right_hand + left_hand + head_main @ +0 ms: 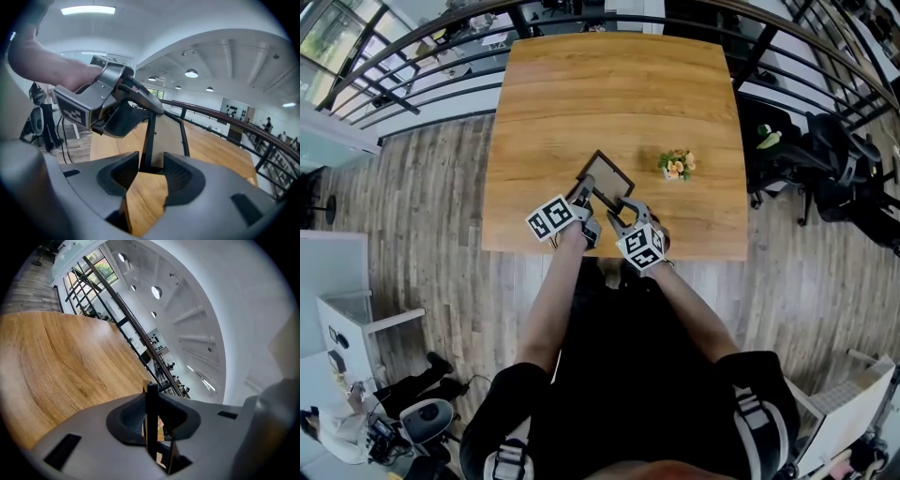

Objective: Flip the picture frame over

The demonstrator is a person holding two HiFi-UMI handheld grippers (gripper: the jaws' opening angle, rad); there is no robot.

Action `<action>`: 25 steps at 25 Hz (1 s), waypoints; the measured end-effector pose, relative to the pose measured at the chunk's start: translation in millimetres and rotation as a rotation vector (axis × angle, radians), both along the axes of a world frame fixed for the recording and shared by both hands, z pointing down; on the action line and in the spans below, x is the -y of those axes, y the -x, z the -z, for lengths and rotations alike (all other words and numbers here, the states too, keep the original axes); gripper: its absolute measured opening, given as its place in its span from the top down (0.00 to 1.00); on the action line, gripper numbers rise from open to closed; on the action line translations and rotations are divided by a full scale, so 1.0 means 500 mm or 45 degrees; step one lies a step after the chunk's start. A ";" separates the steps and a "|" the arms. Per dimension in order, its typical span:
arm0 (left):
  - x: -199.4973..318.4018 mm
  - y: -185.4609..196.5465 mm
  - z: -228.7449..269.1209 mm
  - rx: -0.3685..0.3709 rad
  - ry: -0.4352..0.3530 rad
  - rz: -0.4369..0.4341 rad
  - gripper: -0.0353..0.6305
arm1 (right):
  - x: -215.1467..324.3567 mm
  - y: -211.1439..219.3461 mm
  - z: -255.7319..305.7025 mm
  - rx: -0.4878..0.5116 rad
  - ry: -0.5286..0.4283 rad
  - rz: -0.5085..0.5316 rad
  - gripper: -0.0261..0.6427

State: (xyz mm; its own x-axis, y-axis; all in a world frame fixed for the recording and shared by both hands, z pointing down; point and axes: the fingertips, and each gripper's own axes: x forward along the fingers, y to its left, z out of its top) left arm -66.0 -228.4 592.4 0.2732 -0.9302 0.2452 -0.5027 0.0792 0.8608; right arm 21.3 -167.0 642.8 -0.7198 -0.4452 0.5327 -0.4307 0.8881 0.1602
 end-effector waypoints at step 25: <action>0.033 -0.047 0.070 -0.061 -0.161 -0.119 0.79 | 0.061 -0.008 0.064 0.091 -0.111 -0.057 0.84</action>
